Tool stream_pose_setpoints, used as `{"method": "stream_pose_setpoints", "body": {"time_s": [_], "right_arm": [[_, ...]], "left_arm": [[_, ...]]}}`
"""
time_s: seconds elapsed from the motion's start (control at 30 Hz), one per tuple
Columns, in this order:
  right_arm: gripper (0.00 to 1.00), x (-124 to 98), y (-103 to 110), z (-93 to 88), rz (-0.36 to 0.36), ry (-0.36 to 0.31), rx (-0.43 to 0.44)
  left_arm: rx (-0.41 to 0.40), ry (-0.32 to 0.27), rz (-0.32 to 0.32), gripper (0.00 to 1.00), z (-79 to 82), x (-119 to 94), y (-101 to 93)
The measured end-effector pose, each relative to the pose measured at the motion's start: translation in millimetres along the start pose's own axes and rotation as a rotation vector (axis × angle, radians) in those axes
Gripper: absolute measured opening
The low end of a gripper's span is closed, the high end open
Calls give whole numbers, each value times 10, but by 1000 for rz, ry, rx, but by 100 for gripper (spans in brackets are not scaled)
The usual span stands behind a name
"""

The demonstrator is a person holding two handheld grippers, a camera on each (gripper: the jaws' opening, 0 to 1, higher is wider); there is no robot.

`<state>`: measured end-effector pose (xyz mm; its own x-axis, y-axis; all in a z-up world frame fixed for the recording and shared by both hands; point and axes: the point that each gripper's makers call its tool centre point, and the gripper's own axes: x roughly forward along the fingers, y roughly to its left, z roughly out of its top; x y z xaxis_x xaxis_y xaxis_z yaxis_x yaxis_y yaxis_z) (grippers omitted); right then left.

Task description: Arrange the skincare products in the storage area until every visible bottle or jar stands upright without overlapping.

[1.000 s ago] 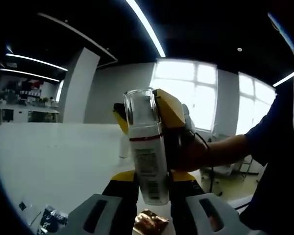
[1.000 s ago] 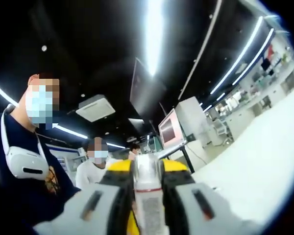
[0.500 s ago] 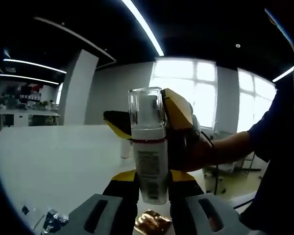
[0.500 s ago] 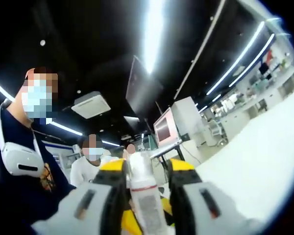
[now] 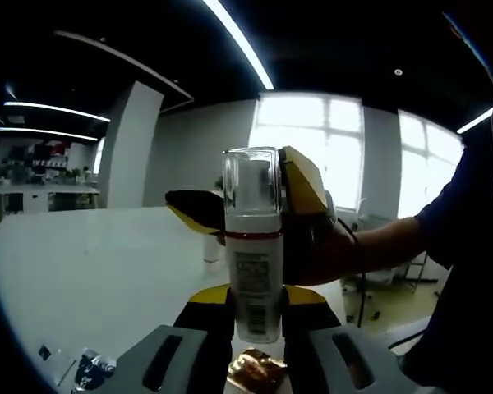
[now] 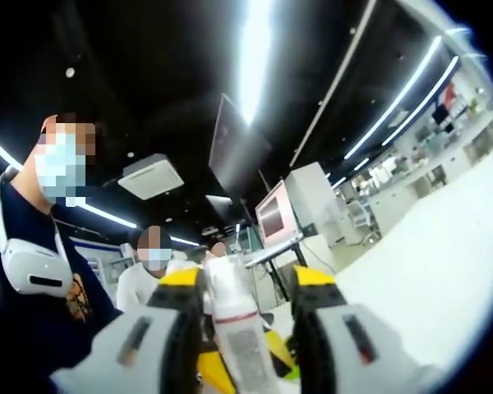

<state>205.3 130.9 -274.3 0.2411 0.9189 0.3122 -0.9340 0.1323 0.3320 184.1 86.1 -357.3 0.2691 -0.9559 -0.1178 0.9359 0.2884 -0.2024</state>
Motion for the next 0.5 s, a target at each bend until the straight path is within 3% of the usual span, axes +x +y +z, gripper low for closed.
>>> {"method": "stream_pose_setpoints", "body": {"time_s": [0.33,0.5], "right_arm": [[49,17,21,35,-6,-1,-7],[49,-27,-22,72,-49,0,-53]], "left_arm": [[-1,-10,6,21,31,5,10],[8,-18,16,21,48,-1,32]]}}
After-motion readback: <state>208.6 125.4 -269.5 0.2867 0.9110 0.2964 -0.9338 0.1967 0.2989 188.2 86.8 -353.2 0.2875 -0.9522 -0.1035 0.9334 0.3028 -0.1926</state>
